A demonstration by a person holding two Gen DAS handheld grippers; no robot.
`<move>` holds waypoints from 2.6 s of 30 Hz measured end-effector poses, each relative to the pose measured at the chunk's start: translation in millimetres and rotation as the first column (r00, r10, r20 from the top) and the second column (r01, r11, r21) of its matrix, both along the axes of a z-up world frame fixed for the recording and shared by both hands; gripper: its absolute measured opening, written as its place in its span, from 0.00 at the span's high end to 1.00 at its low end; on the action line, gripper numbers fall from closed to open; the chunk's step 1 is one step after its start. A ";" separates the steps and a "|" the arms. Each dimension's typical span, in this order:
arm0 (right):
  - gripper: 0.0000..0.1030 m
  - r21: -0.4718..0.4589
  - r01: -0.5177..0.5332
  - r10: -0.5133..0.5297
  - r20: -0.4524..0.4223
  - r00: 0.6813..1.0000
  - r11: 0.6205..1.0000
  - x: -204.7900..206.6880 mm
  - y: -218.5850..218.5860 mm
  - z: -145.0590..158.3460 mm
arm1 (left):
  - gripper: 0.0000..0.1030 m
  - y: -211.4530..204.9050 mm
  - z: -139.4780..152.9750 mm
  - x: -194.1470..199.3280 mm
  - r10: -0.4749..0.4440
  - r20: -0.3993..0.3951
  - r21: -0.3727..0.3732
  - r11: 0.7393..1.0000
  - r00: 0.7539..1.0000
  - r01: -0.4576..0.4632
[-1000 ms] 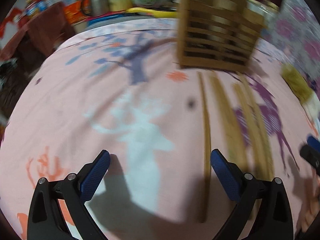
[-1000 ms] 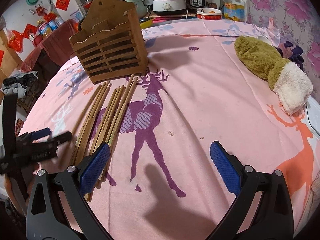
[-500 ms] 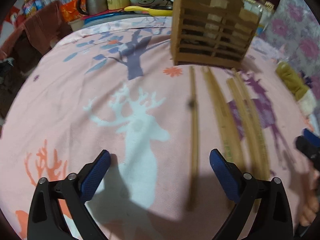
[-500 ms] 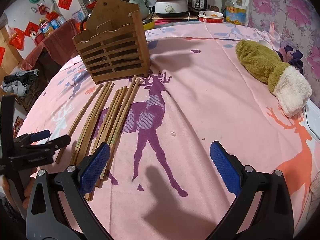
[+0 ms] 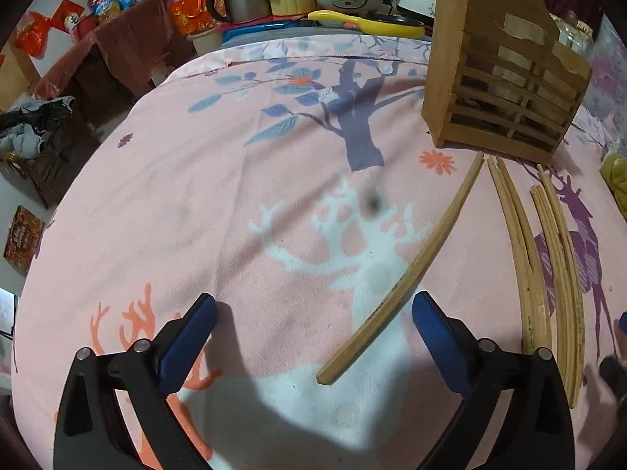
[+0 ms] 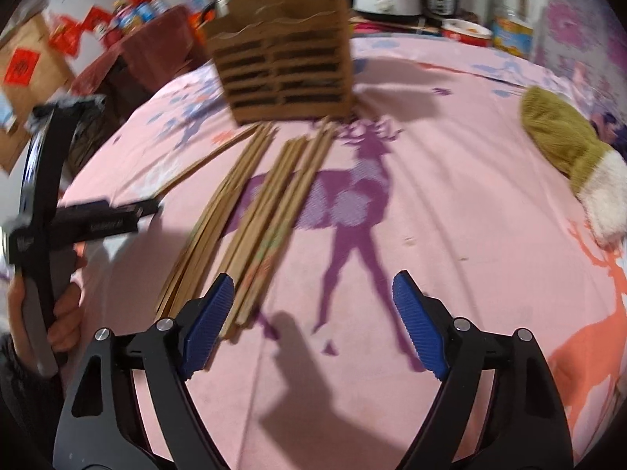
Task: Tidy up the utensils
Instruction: 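Move the right tool toward the wooden chopsticks while the left tool approaches them too, then close the right tool on one chopstick while the left tool closes on another, then lift the held chopsticks with both tools and carry them over the wooden holder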
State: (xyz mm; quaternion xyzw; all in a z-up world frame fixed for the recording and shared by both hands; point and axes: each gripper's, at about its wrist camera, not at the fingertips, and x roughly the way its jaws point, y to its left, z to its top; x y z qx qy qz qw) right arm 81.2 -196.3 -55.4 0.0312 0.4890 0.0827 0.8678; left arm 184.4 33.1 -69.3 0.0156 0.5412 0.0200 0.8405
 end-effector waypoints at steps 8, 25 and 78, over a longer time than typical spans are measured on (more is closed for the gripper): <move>0.23 -0.111 -0.055 0.051 -0.036 0.998 0.992 0.2 15.8 -10.4 | 0.04 3.4 -1.5 -5.8 0.009 0.002 -0.010 1.000 1.000 -0.009; 0.50 -0.040 -0.019 0.019 -0.004 1.000 0.999 -5.9 -7.2 1.4 | 0.04 4.6 -1.2 -6.4 0.010 0.006 -0.010 1.000 1.000 -0.010; 0.94 -0.018 0.064 -0.060 0.185 0.981 0.998 -37.3 -22.3 25.9 | 0.94 -18.8 50.8 -90.4 -0.275 0.236 -0.072 0.951 0.932 0.299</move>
